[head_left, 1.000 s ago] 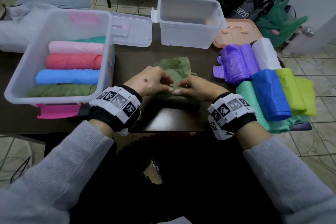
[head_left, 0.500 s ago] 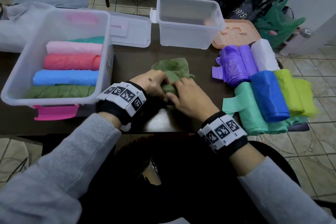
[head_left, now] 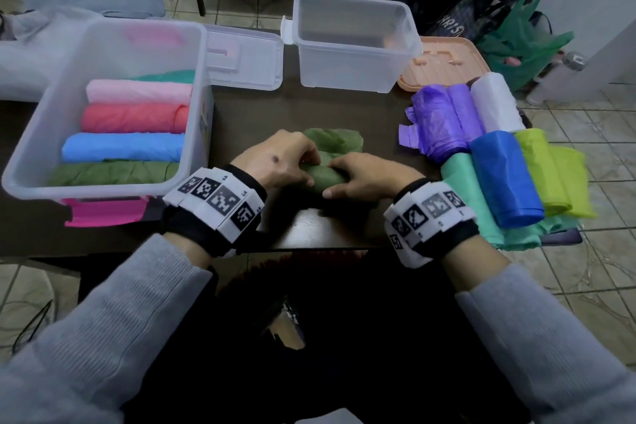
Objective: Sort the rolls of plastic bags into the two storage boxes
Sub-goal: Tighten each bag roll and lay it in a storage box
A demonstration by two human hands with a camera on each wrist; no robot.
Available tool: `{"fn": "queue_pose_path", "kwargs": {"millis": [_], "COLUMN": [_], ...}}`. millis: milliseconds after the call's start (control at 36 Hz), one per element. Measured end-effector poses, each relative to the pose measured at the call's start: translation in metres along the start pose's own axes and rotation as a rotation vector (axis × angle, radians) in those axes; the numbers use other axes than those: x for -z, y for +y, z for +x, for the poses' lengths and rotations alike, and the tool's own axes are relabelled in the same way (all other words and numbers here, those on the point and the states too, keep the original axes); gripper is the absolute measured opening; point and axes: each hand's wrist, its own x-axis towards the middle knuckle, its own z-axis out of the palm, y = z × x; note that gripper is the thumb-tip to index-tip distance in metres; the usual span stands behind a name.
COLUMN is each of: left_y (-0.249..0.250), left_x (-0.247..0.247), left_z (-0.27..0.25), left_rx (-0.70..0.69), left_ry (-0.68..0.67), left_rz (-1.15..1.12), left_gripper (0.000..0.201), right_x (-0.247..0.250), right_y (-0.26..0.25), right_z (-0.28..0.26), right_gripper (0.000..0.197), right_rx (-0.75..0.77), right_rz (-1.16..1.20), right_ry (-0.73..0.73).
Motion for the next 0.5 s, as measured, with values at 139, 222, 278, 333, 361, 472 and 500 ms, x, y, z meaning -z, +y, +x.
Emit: {"fn": "queue_pose_path", "kwargs": {"millis": [139,222,278,333,361,472,500], "left_y": [0.0,-0.001,-0.002,-0.002,-0.001,-0.001,-0.001], "left_x": [-0.003,-0.003,-0.002,0.0,0.001,0.002,0.002], "left_z": [0.002,0.004,0.006,0.009,0.01,0.017,0.018], "left_rx": [0.002,0.014,0.031,0.042,0.045,0.057,0.062], "left_ry": [-0.011,-0.014,-0.029,-0.049,-0.059,-0.076,-0.077], "left_rz": [0.0,-0.021,-0.024,-0.022,-0.016,0.002,-0.003], "left_gripper": [0.056,0.05,0.047,0.047,0.047,0.047,0.047], "right_x": [0.01,0.008,0.003,-0.002,-0.003,-0.018,-0.023], "right_y": [0.01,0.016,0.019,0.02,0.019,0.007,0.003], "right_z": [0.007,0.01,0.01,0.007,0.005,-0.002,-0.003], "right_gripper": [0.064,0.055,0.053,0.054,0.054,0.036,0.035], "right_rx": [-0.068,-0.063,-0.043,-0.02,-0.007,0.077,0.082], "right_rz": [0.143,0.183,0.197,0.152,0.112,-0.103,-0.14], "right_ry": [-0.008,0.028,0.079,0.197,0.27,0.459,0.476]}}
